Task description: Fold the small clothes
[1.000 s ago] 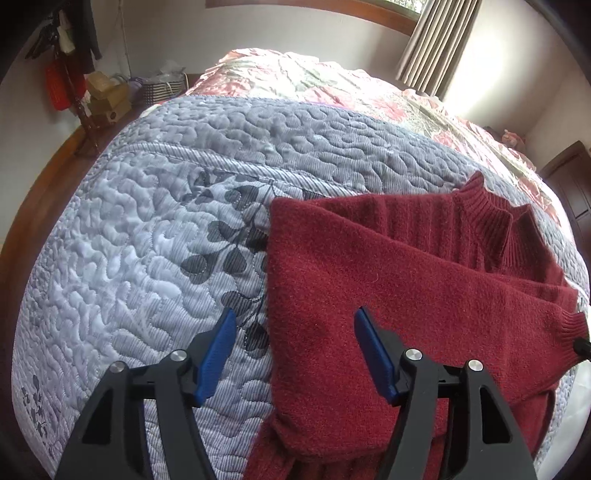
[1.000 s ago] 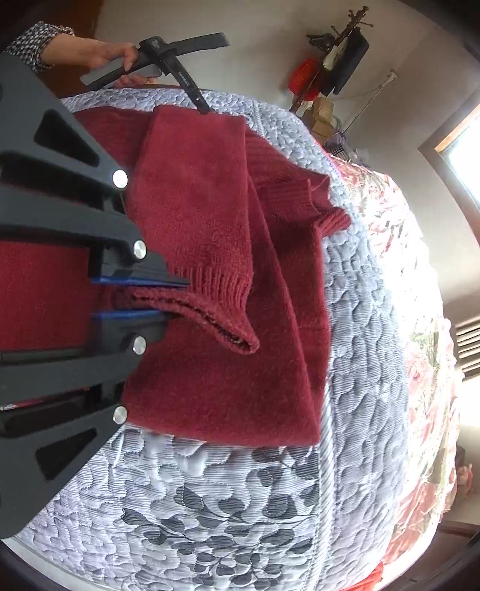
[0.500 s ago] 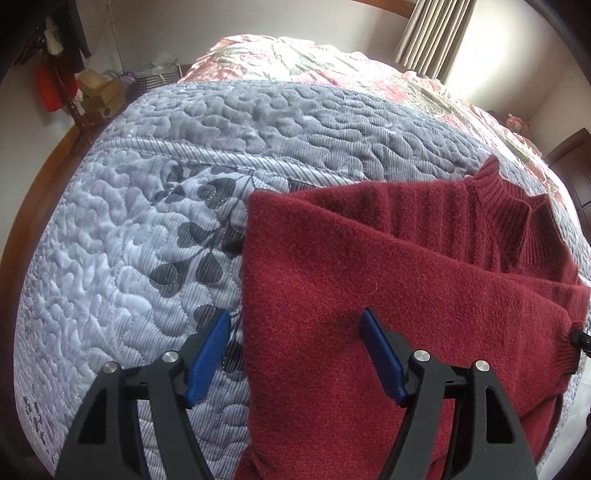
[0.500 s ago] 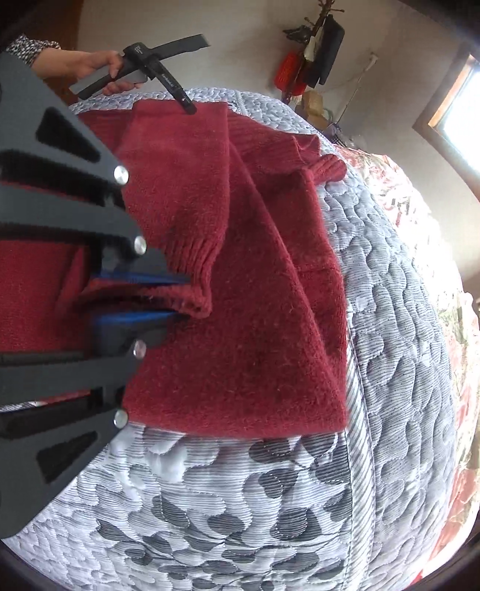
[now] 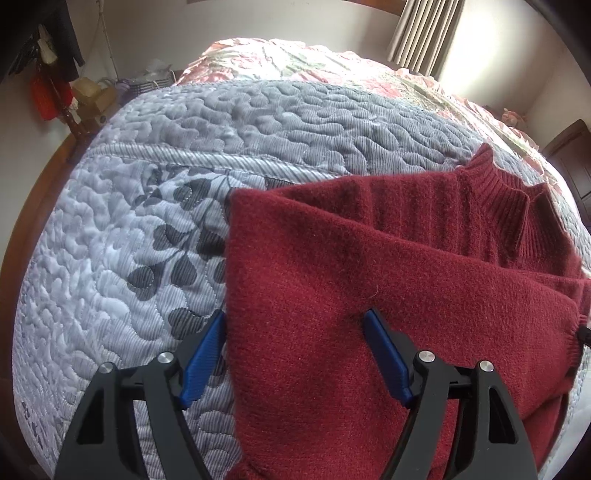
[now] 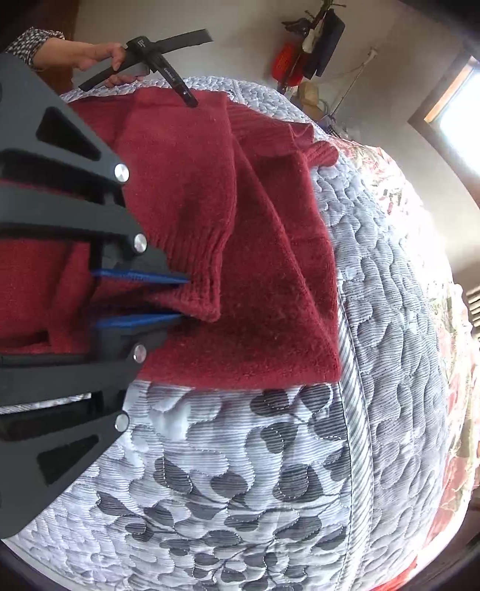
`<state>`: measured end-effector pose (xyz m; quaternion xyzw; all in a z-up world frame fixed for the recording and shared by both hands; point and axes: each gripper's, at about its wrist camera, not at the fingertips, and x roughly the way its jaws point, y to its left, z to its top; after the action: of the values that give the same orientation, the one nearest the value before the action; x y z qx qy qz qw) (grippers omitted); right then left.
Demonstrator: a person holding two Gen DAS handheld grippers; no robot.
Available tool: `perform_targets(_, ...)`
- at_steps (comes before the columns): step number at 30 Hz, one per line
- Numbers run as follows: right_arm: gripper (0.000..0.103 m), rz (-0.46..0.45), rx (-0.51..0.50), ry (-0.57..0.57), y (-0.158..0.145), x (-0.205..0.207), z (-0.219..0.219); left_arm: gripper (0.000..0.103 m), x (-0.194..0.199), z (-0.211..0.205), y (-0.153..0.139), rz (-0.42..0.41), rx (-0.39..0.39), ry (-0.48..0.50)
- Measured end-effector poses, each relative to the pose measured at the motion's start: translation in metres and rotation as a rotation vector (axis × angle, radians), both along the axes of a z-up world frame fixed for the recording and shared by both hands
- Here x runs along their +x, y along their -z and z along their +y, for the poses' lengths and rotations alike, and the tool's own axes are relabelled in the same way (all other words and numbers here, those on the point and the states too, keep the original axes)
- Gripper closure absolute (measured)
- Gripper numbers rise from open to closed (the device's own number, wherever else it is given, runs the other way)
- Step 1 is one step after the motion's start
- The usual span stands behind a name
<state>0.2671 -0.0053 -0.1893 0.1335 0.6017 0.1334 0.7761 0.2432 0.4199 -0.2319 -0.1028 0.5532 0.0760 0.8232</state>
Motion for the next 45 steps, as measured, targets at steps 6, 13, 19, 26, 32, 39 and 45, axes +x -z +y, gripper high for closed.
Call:
perform_targets(6,0.073,0.019,-0.024,-0.056,-0.001,-0.024,-0.002,0.026,-0.025,-0.01,-0.021,-0.037,0.023,0.05)
perform_targets(13,0.088,0.031,-0.086,-0.059,0.017,-0.029,0.005,0.022,-0.033,-0.015,0.015,0.034,0.022,0.053)
perform_targets(19,0.077,0.012,-0.051,-0.055,-0.004,-0.047,0.003,0.022,-0.042,-0.006,-0.004,0.038,-0.028,0.042)
perform_targets(26,0.054,-0.007,-0.085,-0.135,-0.032,-0.147,-0.004,0.016,-0.141,0.013,-0.037,0.049,-0.048,0.125)
perform_targets(32,0.05,0.106,-0.12,-0.126,-0.008,-0.255,-0.011,0.016,-0.251,0.019,-0.019,0.159,-0.059,0.077)
perform_targets(39,0.043,0.238,-0.123,-0.098,0.021,-0.347,-0.02,0.016,-0.334,0.011,0.014,0.241,-0.081,0.084)
perform_targets(45,0.043,0.284,-0.054,-0.076,0.035,-0.375,-0.025,0.015,-0.354,-0.007,0.025,0.269,-0.125,0.133)
